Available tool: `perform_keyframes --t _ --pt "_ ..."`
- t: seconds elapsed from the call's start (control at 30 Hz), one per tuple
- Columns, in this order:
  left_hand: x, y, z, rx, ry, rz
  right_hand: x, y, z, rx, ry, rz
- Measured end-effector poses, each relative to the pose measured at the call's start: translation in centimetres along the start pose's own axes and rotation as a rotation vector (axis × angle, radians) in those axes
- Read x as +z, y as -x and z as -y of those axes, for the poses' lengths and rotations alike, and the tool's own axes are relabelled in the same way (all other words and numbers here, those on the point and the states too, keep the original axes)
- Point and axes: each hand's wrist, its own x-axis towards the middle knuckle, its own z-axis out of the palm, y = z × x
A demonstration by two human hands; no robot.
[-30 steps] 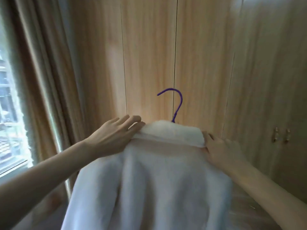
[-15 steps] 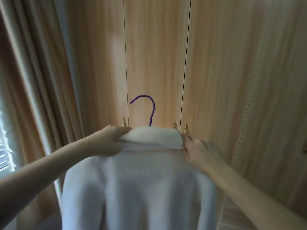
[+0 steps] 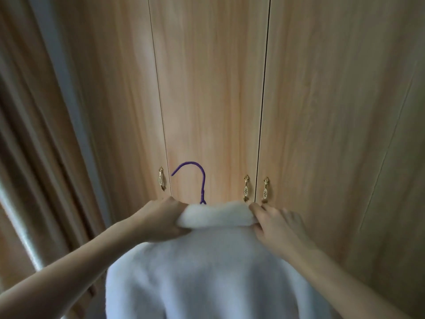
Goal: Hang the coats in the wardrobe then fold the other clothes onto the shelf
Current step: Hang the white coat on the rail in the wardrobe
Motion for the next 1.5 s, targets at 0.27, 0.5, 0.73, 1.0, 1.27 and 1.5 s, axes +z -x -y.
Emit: perform_keyframes --t 0.27,0.5,0.73,1.0,1.27,1.5 --pt "5.2 -8.5 2.9 0.086 -0.030 -0.161 6.0 -6.7 -3.9 0.017 -0.220 0.251" --pt "8.1 -14.8 7.5 0.265 0.100 -0.354 9.8 -14.4 -7.2 0.174 -0.611 0.508" --pt "8.8 -18.0 9.6 0.281 0.091 -0.399 16.3 -20.6 -10.3 0.785 -0.313 0.112" --pt "7.9 -18.2 10.2 0.304 0.154 -0.365 18.6 -21.2 -10.6 0.797 -0.081 0.143" --pt "7.4 -16.6 7.1 0.322 0.211 -0.299 17.8 -16.9 -9.8 0.736 -0.152 0.164" --pt "7.7 -13.4 1.0 0.360 0.284 -0.162 14.3 -6.8 -9.1 0.612 -0.172 0.179"
